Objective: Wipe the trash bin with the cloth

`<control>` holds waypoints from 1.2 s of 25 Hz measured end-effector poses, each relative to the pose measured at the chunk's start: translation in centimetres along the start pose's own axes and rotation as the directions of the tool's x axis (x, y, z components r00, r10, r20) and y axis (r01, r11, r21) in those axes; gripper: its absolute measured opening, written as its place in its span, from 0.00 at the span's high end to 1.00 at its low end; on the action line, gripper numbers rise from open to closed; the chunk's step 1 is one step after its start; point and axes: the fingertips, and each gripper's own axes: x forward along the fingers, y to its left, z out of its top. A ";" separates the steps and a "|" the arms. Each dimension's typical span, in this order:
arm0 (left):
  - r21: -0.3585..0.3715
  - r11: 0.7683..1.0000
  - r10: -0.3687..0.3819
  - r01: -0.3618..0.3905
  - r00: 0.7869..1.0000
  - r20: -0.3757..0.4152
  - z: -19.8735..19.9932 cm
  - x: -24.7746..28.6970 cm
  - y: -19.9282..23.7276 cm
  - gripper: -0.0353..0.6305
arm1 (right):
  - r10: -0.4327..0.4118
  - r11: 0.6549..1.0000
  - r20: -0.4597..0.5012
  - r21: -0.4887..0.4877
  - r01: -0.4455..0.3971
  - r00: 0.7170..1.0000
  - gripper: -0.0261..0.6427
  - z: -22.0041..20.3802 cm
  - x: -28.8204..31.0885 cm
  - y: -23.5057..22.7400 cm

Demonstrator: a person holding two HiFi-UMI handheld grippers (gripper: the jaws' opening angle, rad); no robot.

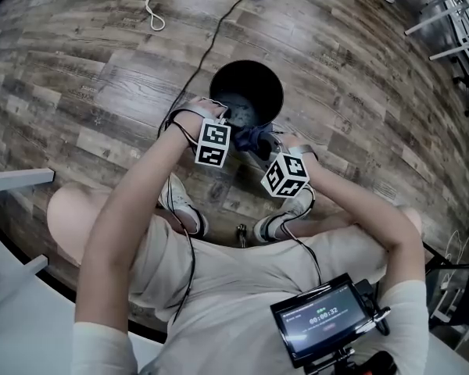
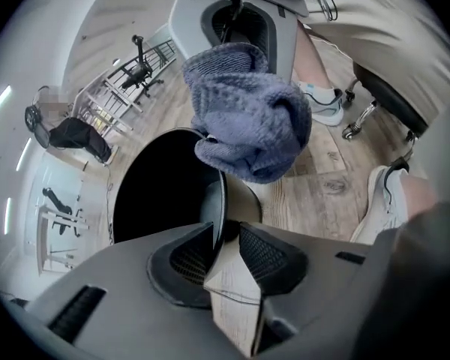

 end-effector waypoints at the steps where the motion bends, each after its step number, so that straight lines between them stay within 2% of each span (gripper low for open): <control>1: -0.002 1.000 -0.004 0.004 1.000 0.004 0.2 0.0 -0.2 0.77 | 0.000 1.000 -0.003 -0.001 0.000 1.000 0.86 0.1 0.2 -0.1; 6: -0.011 1.000 -0.010 0.010 1.000 0.027 1.3 -0.1 -0.7 0.79 | 0.036 0.999 -0.053 -0.038 -0.038 0.998 0.86 -2.4 2.9 0.6; 11: -0.053 0.998 -0.018 0.021 0.998 0.058 2.0 -0.2 -0.8 0.80 | 0.072 0.984 -0.129 -0.155 -0.092 0.989 0.86 -7.1 6.5 2.2; 18: -0.155 0.987 -0.017 0.036 0.993 0.118 3.5 -0.5 -0.2 0.84 | 0.082 0.978 -0.200 -0.170 -0.117 0.976 0.86 -11.6 11.8 3.3; 24: -0.217 0.976 -0.008 0.034 0.993 0.118 4.3 -0.4 0.2 0.85 | 0.101 0.963 -0.308 -0.207 -0.171 0.946 0.86 -15.7 16.5 5.1; 26: -0.243 0.970 -0.001 0.027 0.994 0.109 4.4 -0.3 0.2 0.85 | 0.107 0.965 -0.349 -0.190 -0.182 0.931 0.86 -17.1 17.8 5.6; 30: -0.335 0.942 0.025 0.010 0.995 0.101 5.0 0.0 1.0 0.85 | 0.120 0.991 -0.372 -0.017 -0.136 0.920 0.86 -18.2 18.8 5.2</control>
